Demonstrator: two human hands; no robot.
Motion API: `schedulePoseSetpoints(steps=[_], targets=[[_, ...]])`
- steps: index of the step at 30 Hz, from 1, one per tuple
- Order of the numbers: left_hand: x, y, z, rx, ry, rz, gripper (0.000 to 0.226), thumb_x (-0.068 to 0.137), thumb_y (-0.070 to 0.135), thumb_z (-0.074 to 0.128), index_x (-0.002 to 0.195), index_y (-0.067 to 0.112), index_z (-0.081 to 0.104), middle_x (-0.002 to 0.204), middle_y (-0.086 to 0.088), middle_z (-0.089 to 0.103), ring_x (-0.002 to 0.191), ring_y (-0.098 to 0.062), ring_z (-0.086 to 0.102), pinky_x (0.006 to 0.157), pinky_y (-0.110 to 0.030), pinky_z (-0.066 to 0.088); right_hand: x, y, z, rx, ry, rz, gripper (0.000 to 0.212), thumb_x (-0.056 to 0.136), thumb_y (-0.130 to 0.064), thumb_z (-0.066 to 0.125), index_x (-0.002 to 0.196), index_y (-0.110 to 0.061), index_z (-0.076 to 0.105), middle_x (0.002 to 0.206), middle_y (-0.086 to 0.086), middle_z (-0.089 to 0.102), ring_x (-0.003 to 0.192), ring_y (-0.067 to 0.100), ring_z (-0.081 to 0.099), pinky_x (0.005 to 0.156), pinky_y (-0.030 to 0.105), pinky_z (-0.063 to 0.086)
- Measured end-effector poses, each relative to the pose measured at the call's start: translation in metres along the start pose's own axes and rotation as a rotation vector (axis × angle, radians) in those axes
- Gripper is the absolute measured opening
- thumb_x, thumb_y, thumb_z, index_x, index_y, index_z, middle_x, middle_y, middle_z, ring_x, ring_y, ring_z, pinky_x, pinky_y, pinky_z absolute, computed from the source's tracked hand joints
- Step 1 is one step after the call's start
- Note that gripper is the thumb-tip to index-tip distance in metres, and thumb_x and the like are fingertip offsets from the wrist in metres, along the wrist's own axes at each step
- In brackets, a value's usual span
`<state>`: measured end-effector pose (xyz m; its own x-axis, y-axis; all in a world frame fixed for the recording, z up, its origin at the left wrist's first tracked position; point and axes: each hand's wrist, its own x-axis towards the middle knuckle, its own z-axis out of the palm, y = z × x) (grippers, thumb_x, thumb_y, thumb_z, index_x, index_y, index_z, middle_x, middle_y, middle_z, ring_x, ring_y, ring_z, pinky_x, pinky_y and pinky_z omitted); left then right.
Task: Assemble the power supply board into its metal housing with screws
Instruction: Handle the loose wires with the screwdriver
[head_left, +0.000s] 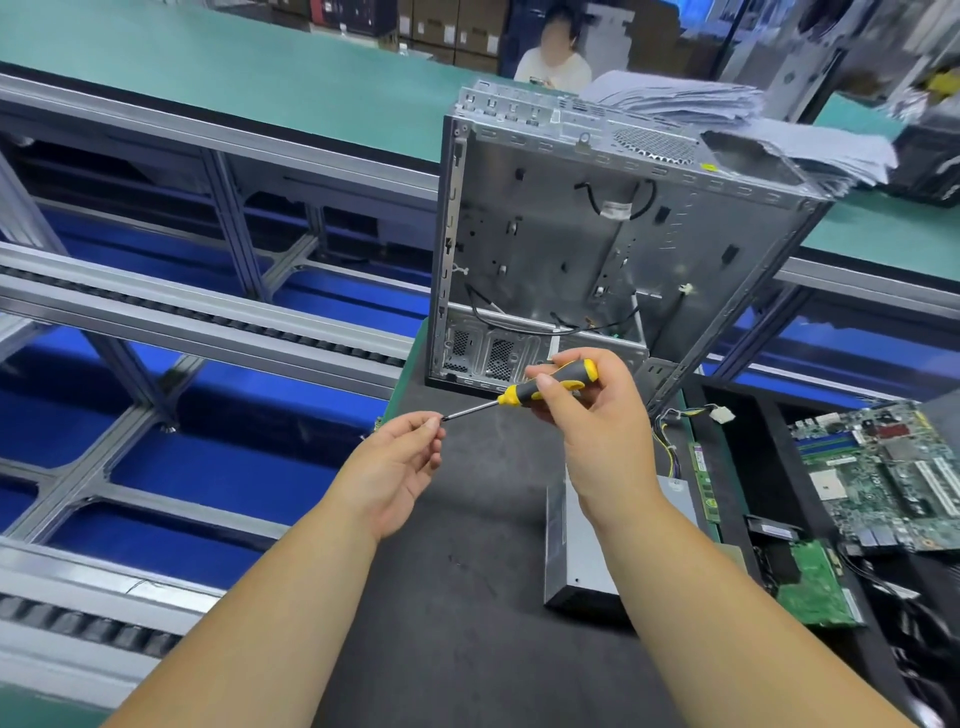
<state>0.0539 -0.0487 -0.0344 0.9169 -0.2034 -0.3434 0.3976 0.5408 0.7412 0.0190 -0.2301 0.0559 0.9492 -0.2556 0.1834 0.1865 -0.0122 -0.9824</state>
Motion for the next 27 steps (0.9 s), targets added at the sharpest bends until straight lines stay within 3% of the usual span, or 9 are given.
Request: schedulePoseSetpoints(steps=[4, 9, 13, 17, 21, 27], targets=[[-0.005, -0.004, 0.011, 0.017, -0.016, -0.012, 0.008, 0.094, 0.011, 0.060, 0.089, 0.013, 0.067, 0.072, 0.006, 0.064, 0.063, -0.003, 0.059, 0.060, -0.015, 0.051, -0.006, -0.004, -0.008, -0.051, -0.012, -0.017, 0.016, 0.093, -0.003, 0.062, 0.106, -0.012, 0.058, 0.097, 0.003, 0.074, 0.089, 0.020, 0.073, 0.084, 0.037, 0.058], [-0.009, -0.017, 0.024, 0.035, 0.004, -0.026, 0.006, 0.092, 0.010, 0.061, 0.090, 0.012, 0.067, 0.070, 0.006, 0.064, 0.061, -0.004, 0.057, 0.058, -0.014, 0.050, -0.011, -0.005, -0.027, -0.015, -0.015, -0.001, 0.015, 0.094, -0.002, 0.061, 0.103, -0.013, 0.058, 0.097, 0.005, 0.073, 0.086, 0.019, 0.074, 0.075, 0.024, 0.057], [-0.007, -0.027, 0.038, 0.079, 0.023, -0.022, 0.010, 0.092, 0.007, 0.061, 0.089, 0.010, 0.070, 0.070, 0.004, 0.066, 0.059, -0.003, 0.059, 0.056, -0.013, 0.051, -0.010, 0.000, -0.048, -0.022, -0.013, -0.008, 0.018, 0.094, -0.003, 0.060, 0.102, -0.018, 0.057, 0.097, 0.005, 0.073, 0.086, 0.016, 0.074, 0.075, 0.022, 0.056], [-0.004, -0.038, 0.058, 0.277, 0.017, 0.047, 0.020, 0.088, 0.006, 0.066, 0.073, 0.013, 0.077, 0.066, 0.004, 0.066, 0.056, -0.004, 0.057, 0.054, -0.013, 0.049, -0.008, 0.003, -0.080, -0.073, -0.053, -0.017, 0.023, 0.095, -0.004, 0.056, 0.102, -0.026, 0.056, 0.098, -0.002, 0.073, 0.090, 0.017, 0.073, 0.082, 0.030, 0.055], [-0.004, -0.053, 0.089, 0.551, -0.020, 0.134, 0.023, 0.084, 0.005, 0.072, 0.070, 0.021, 0.079, 0.064, 0.005, 0.067, 0.057, -0.003, 0.058, 0.055, -0.013, 0.048, -0.003, -0.003, -0.124, -0.102, -0.116, -0.012, 0.030, 0.095, 0.002, 0.053, 0.106, -0.026, 0.055, 0.098, 0.000, 0.071, 0.092, 0.018, 0.073, 0.085, 0.031, 0.055], [-0.007, -0.075, 0.151, 0.650, -0.093, 0.294, 0.018, 0.078, 0.006, 0.078, 0.072, 0.022, 0.077, 0.064, 0.002, 0.065, 0.059, -0.006, 0.057, 0.061, -0.015, 0.049, 0.007, -0.015, -0.186, -0.104, 0.048, 0.000, 0.012, 0.086, -0.019, 0.067, 0.093, -0.026, 0.060, 0.087, 0.001, 0.072, 0.086, 0.021, 0.074, 0.076, 0.037, 0.061]])
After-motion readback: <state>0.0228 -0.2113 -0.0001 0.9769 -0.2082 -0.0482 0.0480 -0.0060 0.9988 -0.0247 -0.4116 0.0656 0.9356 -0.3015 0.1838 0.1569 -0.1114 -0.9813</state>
